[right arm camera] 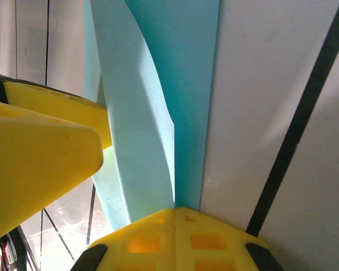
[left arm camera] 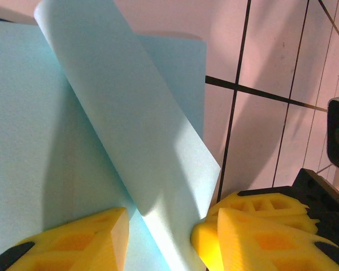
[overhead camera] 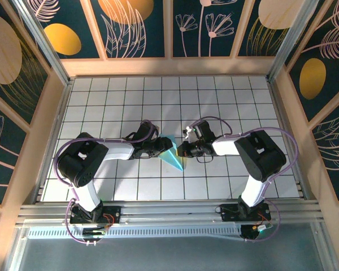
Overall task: Fold a paper plane with a square sheet of paper (fold left side to right side)
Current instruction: Fourth fold the wing at the center of the table.
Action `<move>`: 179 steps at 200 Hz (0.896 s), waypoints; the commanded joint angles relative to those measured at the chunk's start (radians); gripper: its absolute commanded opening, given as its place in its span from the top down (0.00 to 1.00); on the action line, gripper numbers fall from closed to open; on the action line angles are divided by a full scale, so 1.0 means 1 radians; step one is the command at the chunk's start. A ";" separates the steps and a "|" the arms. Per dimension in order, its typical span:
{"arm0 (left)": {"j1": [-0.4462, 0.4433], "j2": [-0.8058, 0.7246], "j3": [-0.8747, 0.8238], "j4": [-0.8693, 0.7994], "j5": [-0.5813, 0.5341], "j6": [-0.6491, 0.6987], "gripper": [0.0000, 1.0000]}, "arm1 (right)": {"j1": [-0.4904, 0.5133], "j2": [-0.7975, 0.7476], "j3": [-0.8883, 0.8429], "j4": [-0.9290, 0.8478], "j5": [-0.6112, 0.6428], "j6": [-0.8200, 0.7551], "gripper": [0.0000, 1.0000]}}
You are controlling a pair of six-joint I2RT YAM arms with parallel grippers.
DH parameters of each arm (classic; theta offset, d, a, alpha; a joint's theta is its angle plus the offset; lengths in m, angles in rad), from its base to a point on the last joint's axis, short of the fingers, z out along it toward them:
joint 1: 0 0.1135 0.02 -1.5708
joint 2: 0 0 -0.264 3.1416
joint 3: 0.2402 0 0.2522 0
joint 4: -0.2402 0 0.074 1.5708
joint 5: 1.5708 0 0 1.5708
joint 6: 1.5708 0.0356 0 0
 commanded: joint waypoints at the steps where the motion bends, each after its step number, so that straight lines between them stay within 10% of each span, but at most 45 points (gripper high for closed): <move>1: -0.001 -0.004 0.003 -0.086 -0.051 0.035 0.53 | 0.015 0.049 -0.001 -0.067 0.074 -0.016 1.00; 179: -0.001 -0.012 0.032 -0.149 -0.066 0.089 0.54 | 0.018 0.055 -0.007 -0.051 0.045 0.003 1.00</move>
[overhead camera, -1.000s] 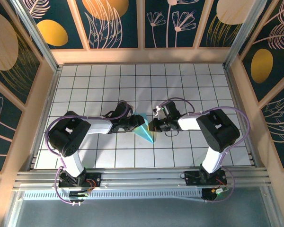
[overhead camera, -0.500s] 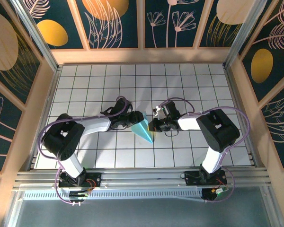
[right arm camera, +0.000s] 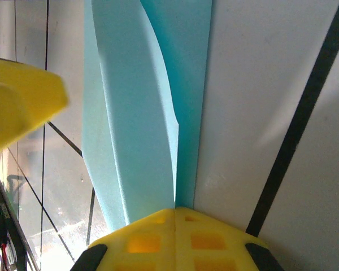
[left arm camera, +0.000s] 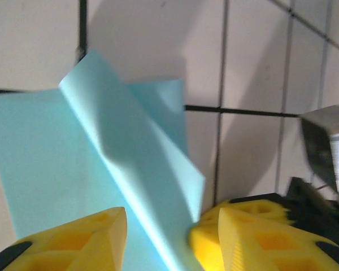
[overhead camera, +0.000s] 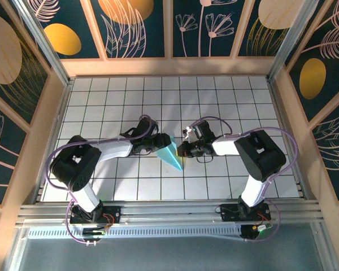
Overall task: Fold a paper plane with a square sheet of paper (fold left side to right side)
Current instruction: Fourth fold the wing at the center of the table.
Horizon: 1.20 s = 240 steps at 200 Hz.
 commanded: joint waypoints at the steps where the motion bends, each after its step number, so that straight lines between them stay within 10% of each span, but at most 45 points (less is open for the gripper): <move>1: 0.000 0.045 -0.030 0.010 0.026 -0.018 0.54 | 0.018 0.052 -0.008 -0.053 0.047 0.000 1.00; 240: 0.000 0.080 -0.024 -0.022 0.011 0.003 0.55 | 0.031 -0.065 0.052 -0.103 0.050 -0.009 1.00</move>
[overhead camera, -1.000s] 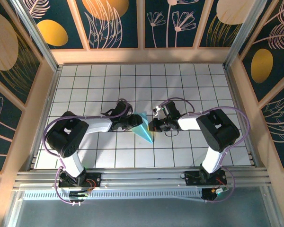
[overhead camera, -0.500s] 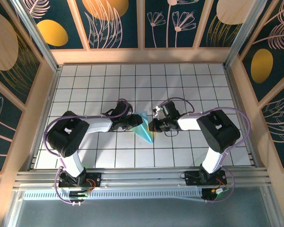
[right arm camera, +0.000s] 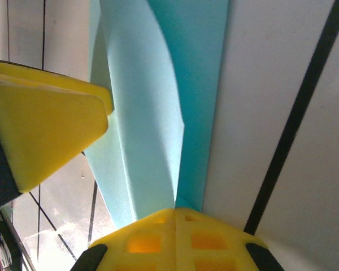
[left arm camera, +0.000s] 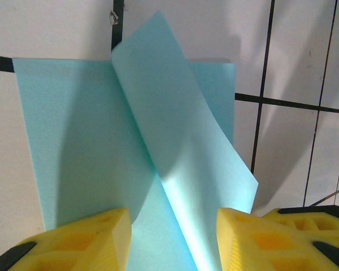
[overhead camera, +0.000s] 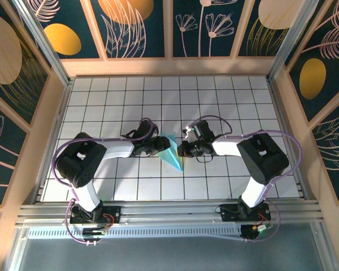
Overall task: Fold a paper plane with a square sheet of paper (fold left side to right side)
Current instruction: Fourth fold the wing at the center of the table.
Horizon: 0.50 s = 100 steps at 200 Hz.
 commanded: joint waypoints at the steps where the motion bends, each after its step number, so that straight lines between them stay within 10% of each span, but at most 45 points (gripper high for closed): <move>1: -0.004 0.034 -0.005 -0.060 -0.008 0.009 0.55 | 0.014 -0.020 0.031 -0.023 0.002 -0.008 1.00; 100: -0.005 0.030 -0.008 -0.060 -0.008 0.011 0.55 | 0.018 0.021 0.031 -0.020 0.008 -0.010 1.00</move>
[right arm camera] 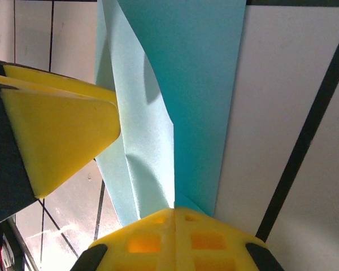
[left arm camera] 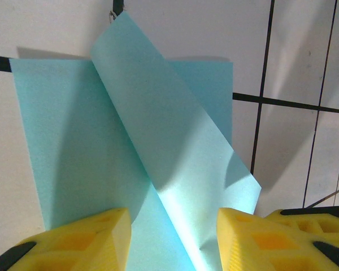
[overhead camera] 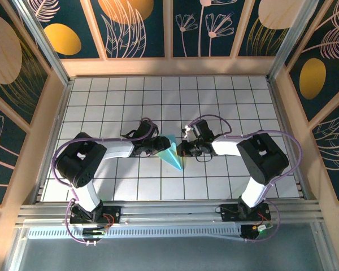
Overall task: Fold a paper plane with a square sheet of paper (fold left side to right side)
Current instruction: Fourth fold the wing at the center of the table.
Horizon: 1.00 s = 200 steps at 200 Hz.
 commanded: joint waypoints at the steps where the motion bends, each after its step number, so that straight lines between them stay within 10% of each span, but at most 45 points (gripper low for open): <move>1: -0.005 0.030 -0.008 -0.060 -0.008 0.011 0.55 | 0.012 0.021 0.020 -0.018 0.008 -0.010 1.00; 200: -0.004 0.032 0.002 -0.073 -0.011 0.014 0.55 | 0.010 -0.015 0.017 -0.053 0.040 -0.027 1.00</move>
